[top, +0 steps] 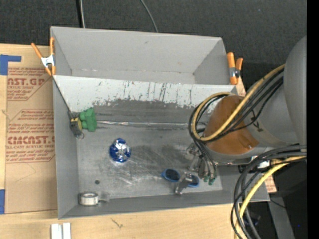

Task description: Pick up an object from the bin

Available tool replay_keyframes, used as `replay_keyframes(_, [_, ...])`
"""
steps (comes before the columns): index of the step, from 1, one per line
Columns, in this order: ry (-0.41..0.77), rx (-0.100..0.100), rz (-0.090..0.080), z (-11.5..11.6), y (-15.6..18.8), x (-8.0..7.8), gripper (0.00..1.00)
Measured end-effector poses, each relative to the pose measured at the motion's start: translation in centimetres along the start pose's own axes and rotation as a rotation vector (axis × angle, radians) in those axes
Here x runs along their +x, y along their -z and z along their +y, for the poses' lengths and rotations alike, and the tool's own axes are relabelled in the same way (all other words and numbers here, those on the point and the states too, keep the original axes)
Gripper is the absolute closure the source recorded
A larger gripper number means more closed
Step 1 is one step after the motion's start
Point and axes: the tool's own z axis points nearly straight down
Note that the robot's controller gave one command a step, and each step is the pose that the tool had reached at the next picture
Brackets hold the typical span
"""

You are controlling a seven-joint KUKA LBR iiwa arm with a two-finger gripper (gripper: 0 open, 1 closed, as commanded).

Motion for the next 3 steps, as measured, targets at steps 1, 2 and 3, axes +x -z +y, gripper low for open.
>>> replay_keyframes(1, [-0.001,0.0,0.005,-0.04,0.11,-0.15,0.0])
replay_keyframes(2, [0.001,-0.001,0.008,0.09,0.23,-0.11,1.0])
replay_keyframes(3, [0.002,0.0,0.011,0.11,0.76,-0.06,1.0])
